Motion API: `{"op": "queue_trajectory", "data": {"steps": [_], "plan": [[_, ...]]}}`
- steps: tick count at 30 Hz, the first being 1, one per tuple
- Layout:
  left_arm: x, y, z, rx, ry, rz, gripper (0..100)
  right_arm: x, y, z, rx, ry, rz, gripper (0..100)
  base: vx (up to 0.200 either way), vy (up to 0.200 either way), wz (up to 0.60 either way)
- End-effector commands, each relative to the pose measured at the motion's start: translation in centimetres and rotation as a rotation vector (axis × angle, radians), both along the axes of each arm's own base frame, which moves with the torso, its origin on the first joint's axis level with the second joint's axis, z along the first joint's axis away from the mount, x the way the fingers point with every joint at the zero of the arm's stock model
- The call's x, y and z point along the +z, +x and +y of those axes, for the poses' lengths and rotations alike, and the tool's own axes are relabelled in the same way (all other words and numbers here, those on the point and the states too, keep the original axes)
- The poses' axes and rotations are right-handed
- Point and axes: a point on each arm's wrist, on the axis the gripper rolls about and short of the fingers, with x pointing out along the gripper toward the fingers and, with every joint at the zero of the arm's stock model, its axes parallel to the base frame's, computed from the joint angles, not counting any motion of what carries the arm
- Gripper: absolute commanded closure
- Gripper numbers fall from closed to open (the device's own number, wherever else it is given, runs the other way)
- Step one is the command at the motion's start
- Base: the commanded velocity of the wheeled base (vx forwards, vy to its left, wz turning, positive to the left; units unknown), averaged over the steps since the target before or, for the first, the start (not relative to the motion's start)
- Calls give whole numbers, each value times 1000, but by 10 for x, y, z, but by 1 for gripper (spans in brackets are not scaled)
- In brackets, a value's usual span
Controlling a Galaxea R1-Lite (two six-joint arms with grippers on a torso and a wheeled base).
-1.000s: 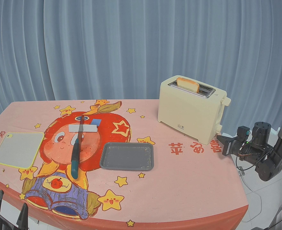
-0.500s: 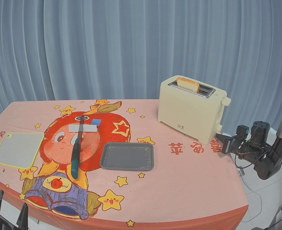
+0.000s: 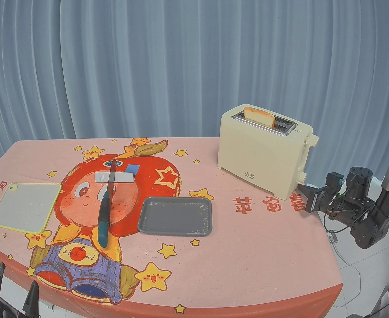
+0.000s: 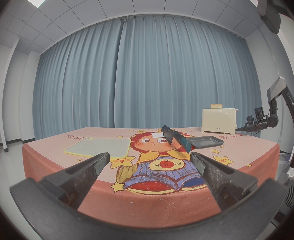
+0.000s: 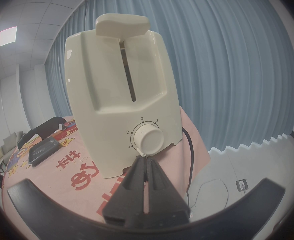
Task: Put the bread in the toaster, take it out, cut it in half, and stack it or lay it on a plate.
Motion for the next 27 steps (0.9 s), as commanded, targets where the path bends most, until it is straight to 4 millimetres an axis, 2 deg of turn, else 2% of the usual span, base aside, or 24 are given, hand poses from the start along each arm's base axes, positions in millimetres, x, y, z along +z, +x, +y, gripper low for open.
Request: {"op": "queue_trajectory", "data": {"steps": [1, 27], "plan": [[-5, 0, 0, 1, 0, 3, 0, 3, 0, 0, -4, 0, -11, 100, 0, 0, 0], [-5, 0, 0, 1, 1, 3, 0, 14, -6, 3, 10, 3, -39, 100, 0, 0, 0]]}}
